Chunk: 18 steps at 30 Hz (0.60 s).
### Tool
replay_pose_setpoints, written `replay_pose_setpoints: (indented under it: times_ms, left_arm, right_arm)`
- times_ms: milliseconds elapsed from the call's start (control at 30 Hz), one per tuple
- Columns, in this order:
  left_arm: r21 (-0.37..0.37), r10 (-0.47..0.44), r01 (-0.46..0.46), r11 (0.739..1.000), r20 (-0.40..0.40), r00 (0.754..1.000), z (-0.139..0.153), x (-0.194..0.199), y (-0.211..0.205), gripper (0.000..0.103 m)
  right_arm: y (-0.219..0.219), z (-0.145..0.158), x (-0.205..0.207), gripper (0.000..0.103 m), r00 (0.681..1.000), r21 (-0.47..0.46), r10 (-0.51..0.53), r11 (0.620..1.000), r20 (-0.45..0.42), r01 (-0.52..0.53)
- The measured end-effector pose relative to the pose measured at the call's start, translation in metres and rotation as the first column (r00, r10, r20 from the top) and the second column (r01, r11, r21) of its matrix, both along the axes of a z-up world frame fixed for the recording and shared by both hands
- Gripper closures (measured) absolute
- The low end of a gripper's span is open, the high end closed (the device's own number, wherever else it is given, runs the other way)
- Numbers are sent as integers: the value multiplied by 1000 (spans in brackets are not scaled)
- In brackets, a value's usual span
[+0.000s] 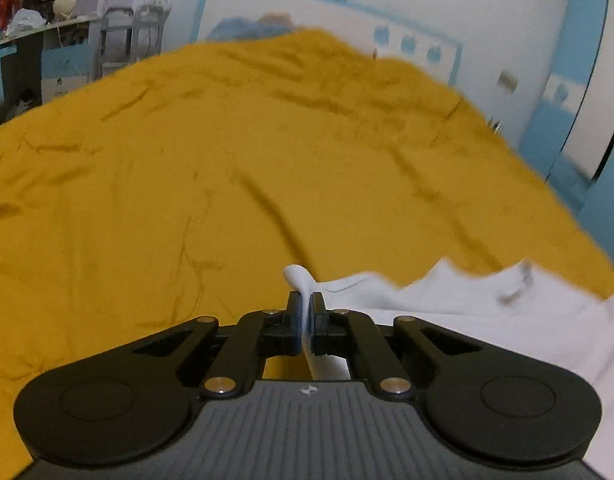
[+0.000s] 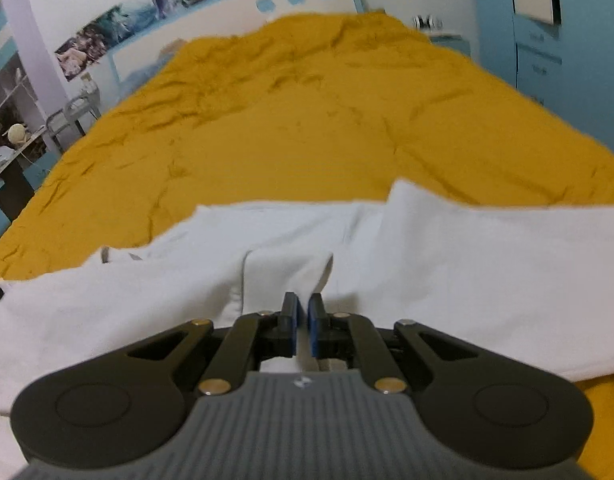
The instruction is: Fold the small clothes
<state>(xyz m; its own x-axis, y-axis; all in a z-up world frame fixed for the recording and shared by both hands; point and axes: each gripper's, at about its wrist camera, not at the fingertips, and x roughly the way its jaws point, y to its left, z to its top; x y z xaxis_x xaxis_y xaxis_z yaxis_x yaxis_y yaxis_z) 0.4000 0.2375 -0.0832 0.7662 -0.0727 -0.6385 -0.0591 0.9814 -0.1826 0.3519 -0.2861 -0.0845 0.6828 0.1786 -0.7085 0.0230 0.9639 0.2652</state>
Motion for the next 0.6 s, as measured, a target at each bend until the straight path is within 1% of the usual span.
replay_pose_setpoints:
  times_ms: [100, 133, 200, 233, 267, 333, 367, 400, 433, 467, 533, 600]
  left_arm:
    - [73, 5, -2, 997, -48, 999, -17, 7, -8, 98]
    - [98, 28, -23, 995, -54, 998, -20, 7, -10, 95]
    - [128, 101, -93, 987, -53, 994, -19, 5, -4, 93]
    - [116, 134, -126, 985, -56, 989, -17, 3, 2, 93]
    - [90, 148, -142, 986, -57, 987, -12, 0, 9, 93]
    - [43, 127, -125, 991, -48, 991, 2, -14, 15, 93]
    - [33, 109, -108, 994, -54, 993, 8, -20, 13, 92]
    - [18, 84, -83, 996, -68, 994, 13, -27, 12, 85]
    - [-8, 58, -59, 998, -78, 995, 18, -33, 11, 76]
    - [-34, 40, -43, 999, -86, 996, 21, -41, 9, 71]
    - [-102, 7, -19, 995, -116, 993, 21, -54, 8, 58]
    - [-174, -18, -8, 985, -147, 989, 16, -65, 10, 51]
  right_arm:
    - [5, -17, 6, 103, 999, -11, -9, 1000, -54, 8]
    - [6, -22, 7, 103, 997, -12, -15, 1000, -71, 15]
    - [5, -26, 8, 102, 997, -17, -27, 1000, -77, 25]
    - [3, -25, 8, 101, 996, -21, -34, 999, -77, 32]
    - [1, -22, 7, 101, 996, -27, -46, 999, -76, 44]
    - [-2, -13, 3, 96, 996, -44, -65, 997, -67, 62]
    - [-4, -9, 0, 95, 996, -41, -69, 997, -62, 67]
    - [-7, -5, -3, 94, 996, -23, -68, 998, -57, 67]
    - [-12, -2, -7, 83, 996, 9, -61, 998, -57, 62]
    - [-16, -1, -10, 77, 996, 41, -60, 997, -60, 63]
    - [-21, -1, -16, 76, 996, 84, -63, 994, -69, 69]
    - [-23, -6, -21, 76, 994, 113, -64, 991, -92, 75]
